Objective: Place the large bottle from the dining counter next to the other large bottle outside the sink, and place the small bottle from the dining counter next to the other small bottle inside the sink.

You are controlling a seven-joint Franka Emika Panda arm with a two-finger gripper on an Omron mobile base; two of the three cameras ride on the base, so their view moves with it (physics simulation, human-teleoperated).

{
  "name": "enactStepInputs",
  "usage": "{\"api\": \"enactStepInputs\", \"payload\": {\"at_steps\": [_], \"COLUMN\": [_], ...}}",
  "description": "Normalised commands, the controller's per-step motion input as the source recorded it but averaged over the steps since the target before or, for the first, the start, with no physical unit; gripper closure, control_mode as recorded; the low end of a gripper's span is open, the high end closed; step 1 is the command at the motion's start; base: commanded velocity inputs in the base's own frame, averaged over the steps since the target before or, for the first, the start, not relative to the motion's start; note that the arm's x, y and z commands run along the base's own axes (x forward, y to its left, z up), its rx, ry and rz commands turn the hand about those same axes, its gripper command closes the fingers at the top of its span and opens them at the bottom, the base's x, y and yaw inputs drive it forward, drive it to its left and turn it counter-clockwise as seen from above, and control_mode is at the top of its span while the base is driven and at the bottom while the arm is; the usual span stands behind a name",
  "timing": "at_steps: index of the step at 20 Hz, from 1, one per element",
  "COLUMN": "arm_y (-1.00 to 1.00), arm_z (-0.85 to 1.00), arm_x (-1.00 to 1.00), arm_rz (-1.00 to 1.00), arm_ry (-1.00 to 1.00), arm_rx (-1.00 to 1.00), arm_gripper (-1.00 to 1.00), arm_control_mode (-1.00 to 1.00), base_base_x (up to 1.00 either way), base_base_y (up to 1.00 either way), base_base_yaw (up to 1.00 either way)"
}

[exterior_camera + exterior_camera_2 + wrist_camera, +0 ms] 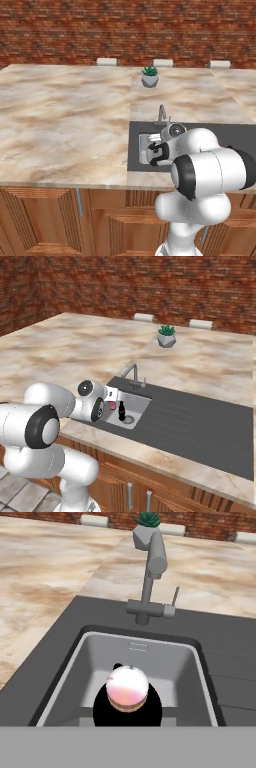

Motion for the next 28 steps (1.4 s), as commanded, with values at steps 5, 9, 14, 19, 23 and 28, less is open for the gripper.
{"api": "enactStepInputs", "payload": {"at_steps": [5,9,14,19,23,28], "arm_y": [0.0,0.0,0.0,0.0,-0.02,-0.13], "arm_z": [0.0,0.0,0.0,0.0,-0.02,-0.02], "arm_x": [0.0,0.0,0.0,0.0,0.0,0.0], "arm_rz": [0.0,0.0,0.0,0.0,0.01,0.03], "arm_ry": [0.0,0.0,0.0,0.0,0.0,0.0], "arm_rx": [0.0,0.0,0.0,0.0,0.0,0.0], "arm_gripper": [1.0,1.0,1.0,1.0,1.0,1.0], "arm_control_mode": [1.0,1.0,1.0,1.0,-1.0,-1.0], "base_base_x": [0.0,0.0,0.0,0.0,0.0,0.0], "base_base_y": [0.0,0.0,0.0,0.0,0.0,0.0], "base_base_yaw": [0.0,0.0,0.0,0.0,0.0,0.0]}}
